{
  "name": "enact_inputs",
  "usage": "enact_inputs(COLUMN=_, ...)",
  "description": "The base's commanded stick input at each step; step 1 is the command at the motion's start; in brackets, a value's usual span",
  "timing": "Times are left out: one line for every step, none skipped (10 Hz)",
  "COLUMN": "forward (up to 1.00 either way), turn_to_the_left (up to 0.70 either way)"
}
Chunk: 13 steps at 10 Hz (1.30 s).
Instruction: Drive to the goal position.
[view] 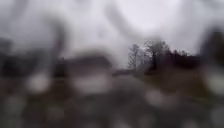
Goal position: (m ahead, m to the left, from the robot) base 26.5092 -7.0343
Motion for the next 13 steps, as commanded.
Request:
enact_inputs(forward=0.85, turn_to_the_left=0.0)
enact_inputs(forward=0.85, turn_to_the_left=0.0)
enact_inputs(forward=0.85, turn_to_the_left=0.0)
enact_inputs(forward=0.85, turn_to_the_left=0.0)
enact_inputs(forward=0.85, turn_to_the_left=0.0)
enact_inputs(forward=0.85, turn_to_the_left=0.0)
enact_inputs(forward=0.85, turn_to_the_left=0.0)
enact_inputs(forward=0.85, turn_to_the_left=0.0)
enact_inputs(forward=0.85, turn_to_the_left=0.0)
enact_inputs(forward=0.85, turn_to_the_left=0.0)
enact_inputs(forward=0.85, turn_to_the_left=0.0)
enact_inputs(forward=0.85, turn_to_the_left=0.0)
enact_inputs(forward=0.85, turn_to_the_left=0.0)
